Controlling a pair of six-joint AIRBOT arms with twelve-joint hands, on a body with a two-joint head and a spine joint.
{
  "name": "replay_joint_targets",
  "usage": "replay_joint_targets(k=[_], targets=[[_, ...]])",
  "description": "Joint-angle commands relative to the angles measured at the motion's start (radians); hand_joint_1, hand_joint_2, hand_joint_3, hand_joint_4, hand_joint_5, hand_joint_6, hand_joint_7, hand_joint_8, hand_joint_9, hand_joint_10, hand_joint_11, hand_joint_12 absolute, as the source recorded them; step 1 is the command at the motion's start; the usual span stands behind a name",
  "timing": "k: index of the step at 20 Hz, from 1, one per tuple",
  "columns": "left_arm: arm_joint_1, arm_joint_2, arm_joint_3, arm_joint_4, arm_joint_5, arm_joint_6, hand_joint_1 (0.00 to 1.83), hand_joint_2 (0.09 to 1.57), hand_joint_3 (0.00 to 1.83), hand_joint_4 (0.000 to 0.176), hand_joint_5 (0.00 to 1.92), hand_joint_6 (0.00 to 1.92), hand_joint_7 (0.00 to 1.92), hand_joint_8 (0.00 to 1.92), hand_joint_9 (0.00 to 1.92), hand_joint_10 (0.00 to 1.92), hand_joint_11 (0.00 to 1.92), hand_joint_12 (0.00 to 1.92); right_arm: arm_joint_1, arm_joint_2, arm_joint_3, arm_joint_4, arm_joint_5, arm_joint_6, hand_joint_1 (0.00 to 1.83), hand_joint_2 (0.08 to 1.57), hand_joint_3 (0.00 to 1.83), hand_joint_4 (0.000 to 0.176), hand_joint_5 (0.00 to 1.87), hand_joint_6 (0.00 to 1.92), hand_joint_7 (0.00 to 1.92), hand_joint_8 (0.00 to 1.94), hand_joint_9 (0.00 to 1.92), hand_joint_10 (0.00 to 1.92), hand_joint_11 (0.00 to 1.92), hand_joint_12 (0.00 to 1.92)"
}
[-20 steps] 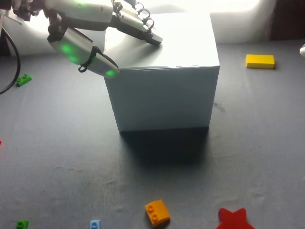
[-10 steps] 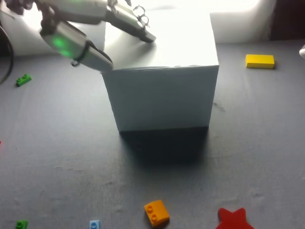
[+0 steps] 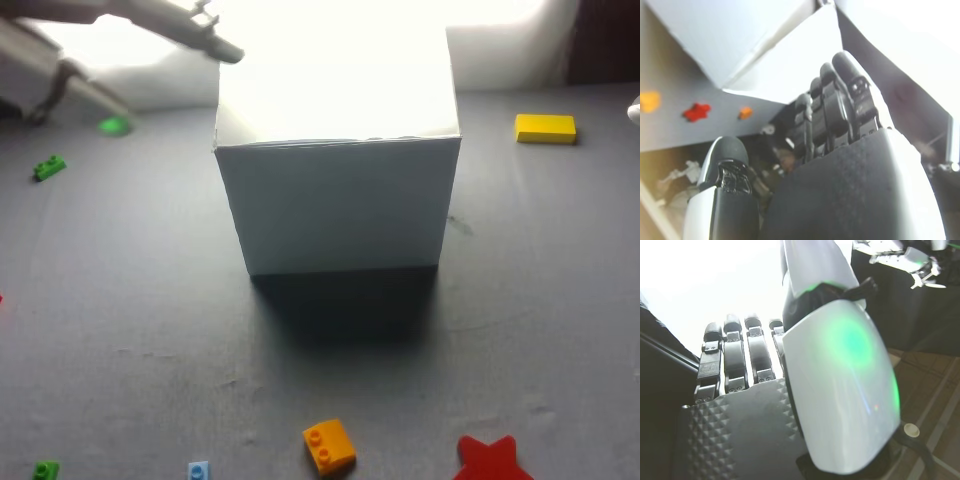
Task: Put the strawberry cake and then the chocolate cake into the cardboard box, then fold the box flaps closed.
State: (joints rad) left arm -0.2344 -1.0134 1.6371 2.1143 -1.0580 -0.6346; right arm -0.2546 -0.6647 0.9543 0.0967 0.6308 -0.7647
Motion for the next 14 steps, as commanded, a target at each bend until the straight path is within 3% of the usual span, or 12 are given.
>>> replay_joint_targets(k=[1,4,5,7,10,12,14], targets=[[-0.016,0.028,-0.011,-0.048,0.005,-0.012,0.25,1.29,0.0,0.033,0.21,0.0,0.27,0.0,0.32,0.0,0.0,1.18,0.001,0.016,0.003,0.007,0.126,0.004,1.11,0.99,0.0,0.011,0.03,0.0,0.12,0.0,0.13,0.01,0.0,0.28],[-0.016,0.123,-0.1,0.01,-0.015,-0.045,0.24,1.29,0.0,0.037,0.22,0.0,0.26,0.0,0.33,0.0,0.0,1.18,-0.001,0.016,0.003,0.006,0.126,0.004,1.11,0.99,0.0,0.008,0.05,0.01,0.13,0.0,0.13,0.0,0.0,0.31],[-0.014,0.154,-0.131,0.022,-0.02,-0.052,0.24,1.29,0.0,0.033,0.22,0.0,0.26,0.0,0.33,0.01,0.0,1.18,-0.001,0.016,0.003,0.005,0.126,0.004,1.12,1.0,0.0,0.009,0.05,0.0,0.11,0.0,0.12,0.0,0.0,0.23],[-0.002,0.205,-0.184,0.032,-0.029,-0.064,0.26,1.28,0.0,0.029,0.22,0.0,0.27,0.0,0.34,0.01,0.0,1.17,-0.001,0.016,0.003,0.004,0.126,0.004,1.13,0.98,0.0,0.007,0.08,0.01,0.13,0.0,0.13,0.01,0.0,0.3],[0.017,0.266,-0.248,0.039,-0.042,-0.075,0.25,1.28,0.0,0.042,0.22,0.0,0.28,0.0,0.34,0.0,0.0,1.17,-0.001,0.016,0.001,0.0,0.126,0.004,1.11,0.98,0.0,0.007,0.05,0.0,0.13,0.0,0.14,0.01,0.0,0.37],[0.02,0.3,-0.283,0.041,-0.046,-0.079,0.25,1.28,0.0,0.049,0.21,0.0,0.25,0.0,0.32,0.0,0.0,1.16,-0.001,0.016,0.0,0.0,0.126,0.005,1.12,0.98,0.0,0.009,0.06,0.01,0.12,0.0,0.13,0.0,0.0,0.33],[0.027,0.34,-0.32,0.045,-0.057,-0.089,0.27,1.28,0.0,0.046,0.19,0.0,0.24,0.0,0.3,0.0,0.0,1.15,-0.001,0.016,0.0,-0.001,0.126,0.005,1.12,0.98,0.0,0.009,0.06,0.01,0.12,0.0,0.12,0.0,0.0,0.3]])
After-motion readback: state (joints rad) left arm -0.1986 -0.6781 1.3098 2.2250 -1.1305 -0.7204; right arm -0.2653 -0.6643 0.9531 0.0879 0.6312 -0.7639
